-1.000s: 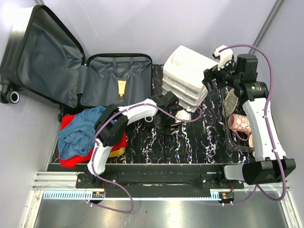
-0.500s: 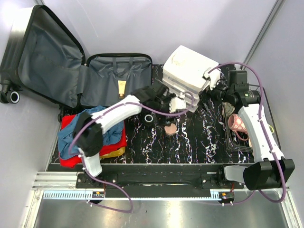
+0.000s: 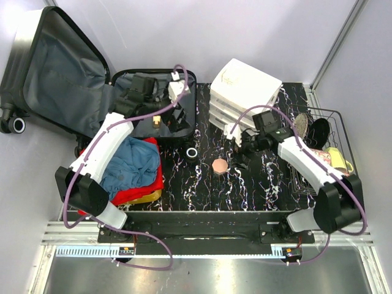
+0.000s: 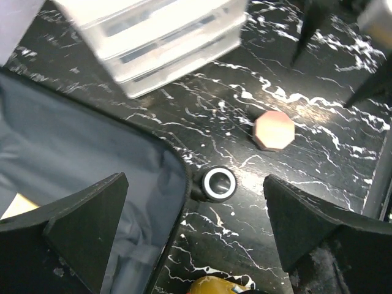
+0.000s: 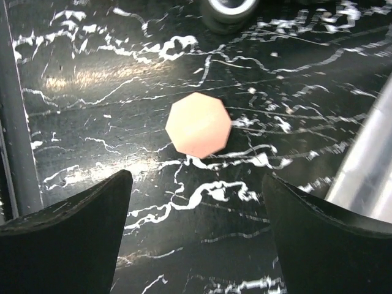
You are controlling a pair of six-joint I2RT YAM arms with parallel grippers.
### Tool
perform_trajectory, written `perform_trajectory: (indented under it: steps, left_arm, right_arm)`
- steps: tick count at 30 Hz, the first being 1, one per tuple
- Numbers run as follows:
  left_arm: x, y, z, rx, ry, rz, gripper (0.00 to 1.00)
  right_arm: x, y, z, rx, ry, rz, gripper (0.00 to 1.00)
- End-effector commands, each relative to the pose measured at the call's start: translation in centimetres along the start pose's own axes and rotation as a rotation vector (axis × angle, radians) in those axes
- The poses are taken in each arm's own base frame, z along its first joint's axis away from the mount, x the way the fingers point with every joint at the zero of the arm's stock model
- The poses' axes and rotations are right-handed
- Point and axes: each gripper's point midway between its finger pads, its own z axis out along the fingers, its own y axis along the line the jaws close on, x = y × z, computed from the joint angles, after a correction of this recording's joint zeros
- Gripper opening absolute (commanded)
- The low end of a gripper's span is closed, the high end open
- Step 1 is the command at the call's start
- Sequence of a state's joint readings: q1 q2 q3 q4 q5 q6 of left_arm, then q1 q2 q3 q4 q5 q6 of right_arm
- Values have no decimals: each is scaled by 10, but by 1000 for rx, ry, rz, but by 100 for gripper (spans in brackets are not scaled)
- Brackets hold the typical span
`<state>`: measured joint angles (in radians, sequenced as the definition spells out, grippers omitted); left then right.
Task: Open, take out, and arrange the luggage
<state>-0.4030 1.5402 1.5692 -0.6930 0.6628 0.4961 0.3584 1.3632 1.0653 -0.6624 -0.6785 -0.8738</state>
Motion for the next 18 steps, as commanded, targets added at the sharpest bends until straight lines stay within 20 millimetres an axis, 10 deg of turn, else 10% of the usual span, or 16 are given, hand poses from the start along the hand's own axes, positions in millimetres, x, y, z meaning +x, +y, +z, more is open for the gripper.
perform_trajectory:
  steps: [1,18]
  left_arm:
    - [-33,21,-24,-67,-123,-88,99]
    - [-8,23,-17,-59,-107,-203,99]
  right_arm:
    - [-3,4,42,-98,-42,-263,97]
    - [55,-21,122,-230,145,-411,99]
